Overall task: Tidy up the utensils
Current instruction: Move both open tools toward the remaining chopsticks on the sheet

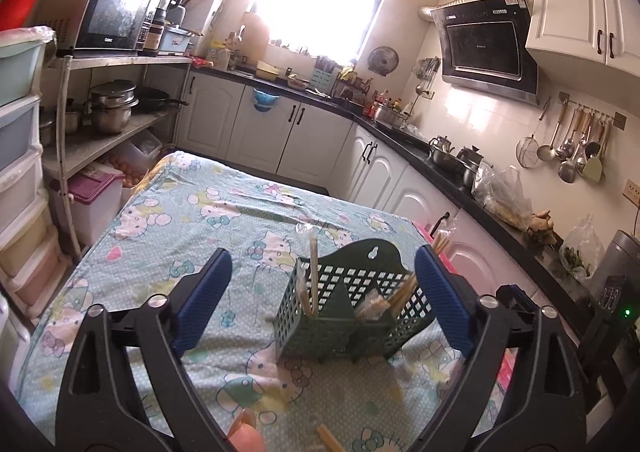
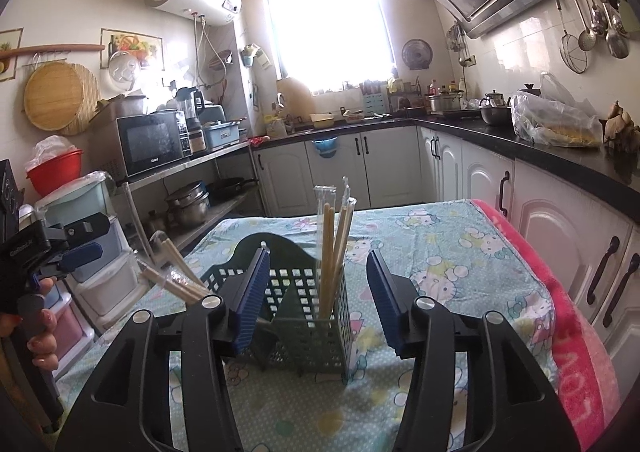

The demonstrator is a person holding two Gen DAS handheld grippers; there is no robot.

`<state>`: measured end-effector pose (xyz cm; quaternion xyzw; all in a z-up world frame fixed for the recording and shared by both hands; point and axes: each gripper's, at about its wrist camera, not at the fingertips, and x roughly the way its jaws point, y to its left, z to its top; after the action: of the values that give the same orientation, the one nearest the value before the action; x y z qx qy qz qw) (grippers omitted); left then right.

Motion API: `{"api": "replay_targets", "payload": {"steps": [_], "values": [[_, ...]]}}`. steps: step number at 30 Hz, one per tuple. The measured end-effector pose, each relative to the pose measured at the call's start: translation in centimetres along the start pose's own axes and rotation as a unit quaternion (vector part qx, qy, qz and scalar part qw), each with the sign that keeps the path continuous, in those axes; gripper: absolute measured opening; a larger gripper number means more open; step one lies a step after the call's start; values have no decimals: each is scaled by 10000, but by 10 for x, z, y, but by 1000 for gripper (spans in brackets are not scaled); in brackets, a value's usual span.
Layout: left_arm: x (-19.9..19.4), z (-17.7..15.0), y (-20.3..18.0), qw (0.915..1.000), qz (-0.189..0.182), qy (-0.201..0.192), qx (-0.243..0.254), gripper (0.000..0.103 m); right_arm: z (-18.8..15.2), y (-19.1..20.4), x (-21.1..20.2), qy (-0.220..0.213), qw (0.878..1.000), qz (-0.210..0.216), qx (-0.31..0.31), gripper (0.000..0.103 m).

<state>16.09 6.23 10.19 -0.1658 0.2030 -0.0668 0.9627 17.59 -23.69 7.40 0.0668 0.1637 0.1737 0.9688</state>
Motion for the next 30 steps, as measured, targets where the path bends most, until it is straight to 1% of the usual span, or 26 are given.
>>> {"api": "replay_targets", "payload": {"steps": [5,12,24,30], "values": [[-7,-9,7,10000,47,28,-67,92,-4,3,-7,19,10000,28,-35,52],[-11,-21,13,9998,107,155,-113,92,-11,7,-11,121,9998,86,-93,53],[-18,-40,18,9991,232,352,-103,92,-24,16,-16,416,9985,231,-255,53],[-18,-49,25,9982,336,482,-135,92,-36,24,-13,681,9964,366,-360,53]]}}
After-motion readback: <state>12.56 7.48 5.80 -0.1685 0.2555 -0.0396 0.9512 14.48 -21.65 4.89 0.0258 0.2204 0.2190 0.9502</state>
